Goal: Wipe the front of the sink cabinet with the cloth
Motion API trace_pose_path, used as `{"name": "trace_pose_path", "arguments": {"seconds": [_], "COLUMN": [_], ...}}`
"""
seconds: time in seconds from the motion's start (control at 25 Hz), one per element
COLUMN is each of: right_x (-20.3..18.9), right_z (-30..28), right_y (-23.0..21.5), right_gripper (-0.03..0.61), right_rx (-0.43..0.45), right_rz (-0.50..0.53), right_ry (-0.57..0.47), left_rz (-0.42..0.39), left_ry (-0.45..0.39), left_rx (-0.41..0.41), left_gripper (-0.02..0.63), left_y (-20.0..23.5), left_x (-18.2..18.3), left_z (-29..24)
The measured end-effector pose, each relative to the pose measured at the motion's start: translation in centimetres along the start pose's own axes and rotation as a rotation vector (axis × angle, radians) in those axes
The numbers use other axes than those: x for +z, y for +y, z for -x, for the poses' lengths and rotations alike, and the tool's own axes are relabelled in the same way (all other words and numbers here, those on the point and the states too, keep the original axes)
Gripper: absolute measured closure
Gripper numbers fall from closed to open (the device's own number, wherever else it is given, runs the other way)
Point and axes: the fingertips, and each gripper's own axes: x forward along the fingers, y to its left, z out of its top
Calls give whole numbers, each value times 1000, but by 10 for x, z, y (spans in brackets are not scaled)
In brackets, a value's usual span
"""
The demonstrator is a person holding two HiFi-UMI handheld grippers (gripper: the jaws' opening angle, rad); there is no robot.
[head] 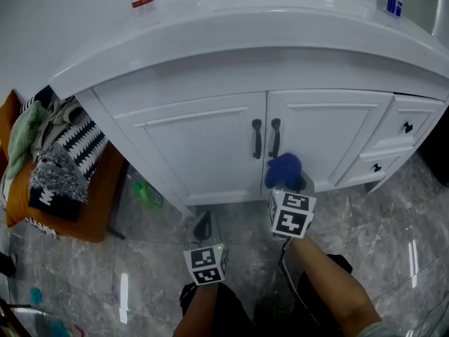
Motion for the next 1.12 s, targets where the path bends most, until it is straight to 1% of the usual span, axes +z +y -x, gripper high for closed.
{"name": "trace_pose_path", "arguments": {"seconds": [0.16,0.32,0.4,0.52,0.64,0.72,0.76,0.84,0.92,0.96,1.04,1.12], "right_x": [-2,-2,-2,0,0,2,3,4,4,3,3,-1], "right_z": [2,4,7,8,8,7,5,0,-2,-2,-2,-2], "right_y": [1,7,22,60,84,107,116,127,133,136,145,160], "right_gripper": [523,523,523,506,503,503,502,502,502,502,502,502], "right_rx": [-40,-38,11,109,160,207,218,228,216,209,215,242], "right_rz": [-23,-34,-1,117,134,171,169,97,27,9,3,22], "right_ry": [-22,-36,-46,-68,-76,-78,-74,-47,-24,-21,-18,-11], "left_rz": [14,30,32,36,38,46,52,65,78,84,99,117], "left_ry": [0,-8,-9,-4,-9,-6,-4,-10,-16,-19,-25,-32], "left_rx": [9,14,14,15,22,32,39,54,64,72,95,119], "left_gripper": [603,603,603,603,603,603,603,603,603,603,603,603], "left_y": [8,11,11,12,15,20,23,29,36,40,52,61], "left_x": [0,-1,-1,-3,-5,-7,-7,-5,-5,-5,-4,-3], "left_z": [2,1,0,0,3,5,7,12,17,19,23,27]}}
